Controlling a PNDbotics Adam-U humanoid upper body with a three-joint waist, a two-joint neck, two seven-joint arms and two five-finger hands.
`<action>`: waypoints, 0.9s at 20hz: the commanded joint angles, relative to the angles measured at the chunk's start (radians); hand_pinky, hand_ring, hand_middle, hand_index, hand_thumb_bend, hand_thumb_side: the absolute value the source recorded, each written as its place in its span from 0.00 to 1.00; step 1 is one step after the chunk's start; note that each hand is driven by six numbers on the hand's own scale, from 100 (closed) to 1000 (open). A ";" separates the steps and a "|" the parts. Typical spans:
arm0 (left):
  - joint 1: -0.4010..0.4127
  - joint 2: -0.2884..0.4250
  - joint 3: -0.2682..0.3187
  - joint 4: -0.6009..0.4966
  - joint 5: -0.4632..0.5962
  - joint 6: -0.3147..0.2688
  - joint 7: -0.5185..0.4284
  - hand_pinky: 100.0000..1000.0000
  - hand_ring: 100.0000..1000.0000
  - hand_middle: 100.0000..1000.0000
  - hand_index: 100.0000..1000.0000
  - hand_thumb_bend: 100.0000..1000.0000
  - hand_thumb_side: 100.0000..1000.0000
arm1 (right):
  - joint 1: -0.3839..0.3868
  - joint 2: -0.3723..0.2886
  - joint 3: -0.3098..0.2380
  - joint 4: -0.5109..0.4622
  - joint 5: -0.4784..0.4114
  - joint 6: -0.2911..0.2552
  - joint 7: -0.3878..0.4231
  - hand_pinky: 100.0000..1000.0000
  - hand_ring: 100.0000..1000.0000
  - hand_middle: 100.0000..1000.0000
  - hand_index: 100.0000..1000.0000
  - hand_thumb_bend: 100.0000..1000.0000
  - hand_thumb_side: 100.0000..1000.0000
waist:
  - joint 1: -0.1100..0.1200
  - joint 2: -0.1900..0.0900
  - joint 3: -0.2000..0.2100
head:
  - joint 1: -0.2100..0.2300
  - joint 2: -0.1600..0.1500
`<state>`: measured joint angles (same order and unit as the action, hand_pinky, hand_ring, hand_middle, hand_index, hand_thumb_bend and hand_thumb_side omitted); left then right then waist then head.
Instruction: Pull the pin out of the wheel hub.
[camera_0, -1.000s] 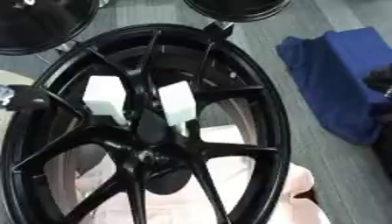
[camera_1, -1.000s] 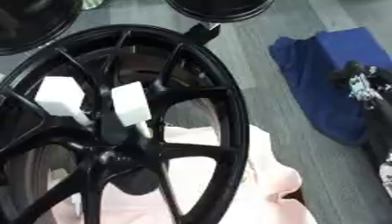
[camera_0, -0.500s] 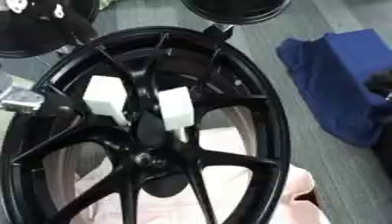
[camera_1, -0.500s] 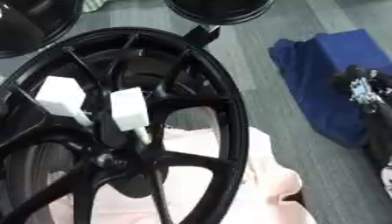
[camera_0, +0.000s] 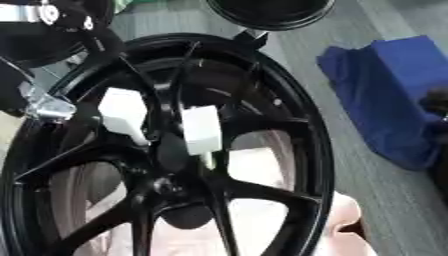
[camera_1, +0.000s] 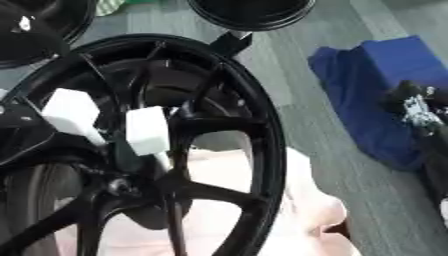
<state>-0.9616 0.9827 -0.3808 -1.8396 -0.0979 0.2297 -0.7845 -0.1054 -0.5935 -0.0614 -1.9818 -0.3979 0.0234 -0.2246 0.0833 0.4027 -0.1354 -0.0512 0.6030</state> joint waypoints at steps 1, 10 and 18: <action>-0.022 0.010 0.001 0.013 -0.008 -0.014 -0.014 0.99 0.79 0.78 0.89 0.46 0.40 | -0.008 -0.010 -0.006 -0.018 0.007 0.003 0.000 0.81 0.66 0.57 0.53 0.11 0.48 | -0.006 -0.015 -0.002 | 0.006 -0.015; -0.034 -0.010 -0.013 0.038 -0.009 -0.039 -0.064 0.99 0.79 0.77 0.89 0.47 0.39 | -0.010 -0.004 -0.005 -0.018 0.006 0.007 -0.003 0.81 0.66 0.57 0.53 0.11 0.48 | -0.006 -0.012 -0.005 | 0.006 -0.020; -0.038 -0.034 -0.024 0.078 -0.037 -0.052 -0.069 0.98 0.76 0.73 0.85 0.46 0.35 | -0.014 0.001 -0.002 -0.018 0.002 0.011 -0.002 0.81 0.66 0.56 0.52 0.11 0.48 | -0.006 -0.008 -0.010 | 0.007 -0.021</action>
<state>-0.9828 0.9332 -0.4097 -1.7635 -0.1255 0.1825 -0.8531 -0.1140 -0.5767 -0.0601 -1.9818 -0.3979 0.0319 -0.2249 0.0833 0.4111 -0.1441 -0.0461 0.5953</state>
